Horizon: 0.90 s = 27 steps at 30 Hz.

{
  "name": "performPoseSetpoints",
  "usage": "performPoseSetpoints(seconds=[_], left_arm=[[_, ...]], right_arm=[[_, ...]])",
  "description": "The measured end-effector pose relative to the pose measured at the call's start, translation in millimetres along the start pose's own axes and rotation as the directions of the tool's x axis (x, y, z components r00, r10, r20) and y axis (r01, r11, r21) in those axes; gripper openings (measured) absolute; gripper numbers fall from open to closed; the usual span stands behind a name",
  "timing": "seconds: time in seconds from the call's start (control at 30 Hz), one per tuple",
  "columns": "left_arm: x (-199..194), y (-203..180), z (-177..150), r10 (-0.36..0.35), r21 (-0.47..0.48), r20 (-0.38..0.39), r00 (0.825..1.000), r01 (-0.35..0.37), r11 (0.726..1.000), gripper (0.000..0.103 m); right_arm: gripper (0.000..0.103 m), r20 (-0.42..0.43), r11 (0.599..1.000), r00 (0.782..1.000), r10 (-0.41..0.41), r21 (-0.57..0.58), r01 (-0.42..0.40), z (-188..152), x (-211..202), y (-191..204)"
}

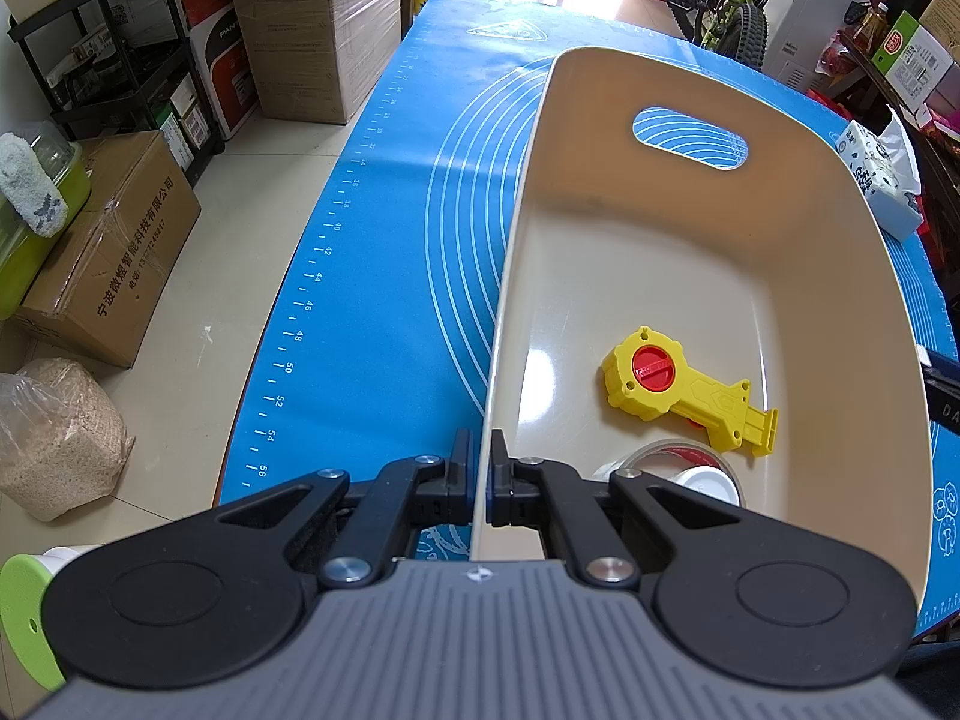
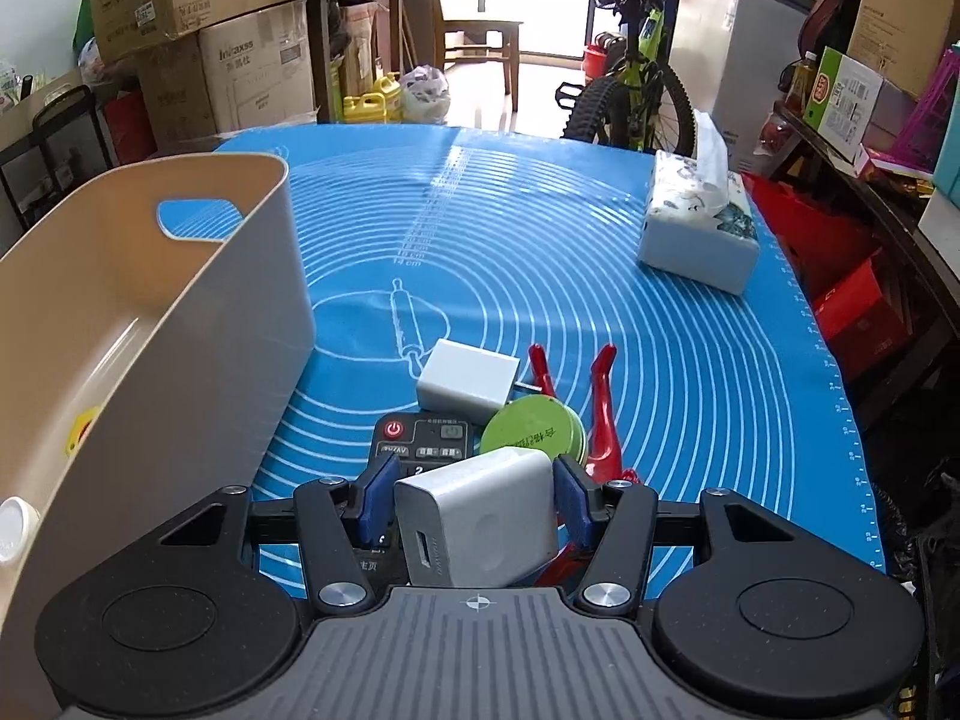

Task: Organize rigid objects
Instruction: 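Carry the white adapter into the basket with the right tool and release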

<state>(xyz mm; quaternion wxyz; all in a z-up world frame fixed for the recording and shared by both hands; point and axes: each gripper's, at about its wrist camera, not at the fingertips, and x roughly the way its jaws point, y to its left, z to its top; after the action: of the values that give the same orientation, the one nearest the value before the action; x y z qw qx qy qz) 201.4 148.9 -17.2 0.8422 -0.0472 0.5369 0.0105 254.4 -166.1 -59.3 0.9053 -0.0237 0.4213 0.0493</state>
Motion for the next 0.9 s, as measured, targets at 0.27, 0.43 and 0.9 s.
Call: performPoseSetpoints(seconds=[0.27, 0.43, 0.9], left_arm=[[0, 0, 0, -0.001, -0.001, 0.000, 1.000, 0.001, 1.000, 0.005], [0, 0, 0, -0.001, -0.001, 0.000, 1.000, 0.001, 1.000, 0.005], [0, 0, 0, 0.001, 0.000, -0.001, 1.000, -0.001, 1.000, 0.005]], right_arm=[[0.060, 0.080, 1.000, 0.997, -0.005, 0.007, 0.004, 10, -22, 4], [0.060, 0.138, 1.000, 0.990, 0.014, -0.019, -0.011, 20, -43, 18], [0.060, 0.255, 0.978, 0.952, 0.169, -0.163, -0.130, 54, -98, 96]])
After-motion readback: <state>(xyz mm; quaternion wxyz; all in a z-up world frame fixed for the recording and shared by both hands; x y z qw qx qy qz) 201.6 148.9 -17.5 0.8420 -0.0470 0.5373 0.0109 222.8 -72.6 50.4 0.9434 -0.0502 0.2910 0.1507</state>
